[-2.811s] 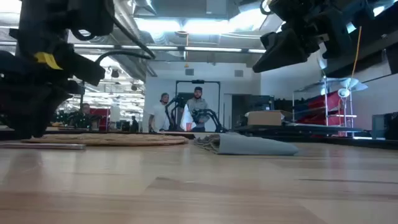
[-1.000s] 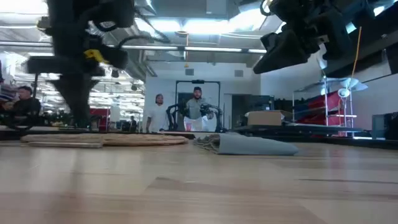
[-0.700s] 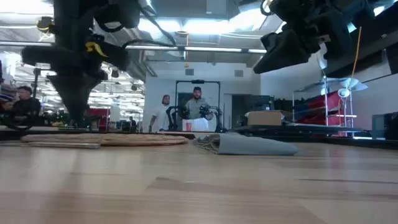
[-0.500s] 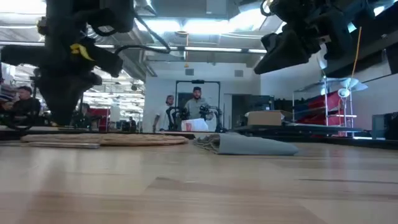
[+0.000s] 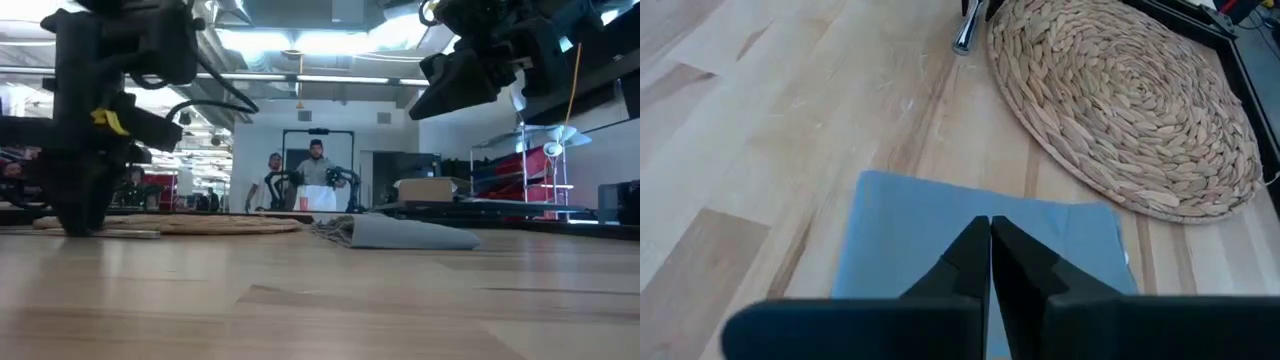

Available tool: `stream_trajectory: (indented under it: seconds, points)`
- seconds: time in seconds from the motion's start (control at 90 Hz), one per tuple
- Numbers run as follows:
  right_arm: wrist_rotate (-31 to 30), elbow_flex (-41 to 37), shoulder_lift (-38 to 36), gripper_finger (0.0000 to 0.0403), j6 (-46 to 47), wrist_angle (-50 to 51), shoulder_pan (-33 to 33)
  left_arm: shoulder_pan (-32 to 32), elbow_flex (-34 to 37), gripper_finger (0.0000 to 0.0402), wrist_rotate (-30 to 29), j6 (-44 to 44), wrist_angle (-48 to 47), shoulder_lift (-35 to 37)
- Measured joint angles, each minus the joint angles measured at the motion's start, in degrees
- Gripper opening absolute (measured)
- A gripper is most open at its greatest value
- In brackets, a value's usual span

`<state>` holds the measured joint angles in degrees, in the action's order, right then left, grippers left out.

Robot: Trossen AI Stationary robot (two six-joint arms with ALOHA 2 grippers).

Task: Set table place
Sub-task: Put the silver table knife on the brown placemat

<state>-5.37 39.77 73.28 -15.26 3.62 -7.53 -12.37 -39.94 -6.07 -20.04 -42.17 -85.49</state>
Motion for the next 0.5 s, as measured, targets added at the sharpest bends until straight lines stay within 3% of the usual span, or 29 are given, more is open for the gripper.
stream_trajectory:
  seconds: [0.144, 0.289, 0.5]
  points:
    - [0.02, 0.00, 0.00, 0.0000, 0.01, -0.02, 0.00, 0.82, 2.22, 0.0088, 0.16, -0.06, 2.35, 0.07]
    - [0.00, -0.02, 0.00, 0.0000, 0.00, -0.08, 0.00, 0.77, 2.51, 0.0018, -0.46, -2.36, 3.02, 0.08]
    - [-0.05, -0.04, 0.00, 0.0000, 0.01, -0.09, 0.00, -1.23, -0.92, 0.0000, -1.97, -5.56, 2.21, -0.27]
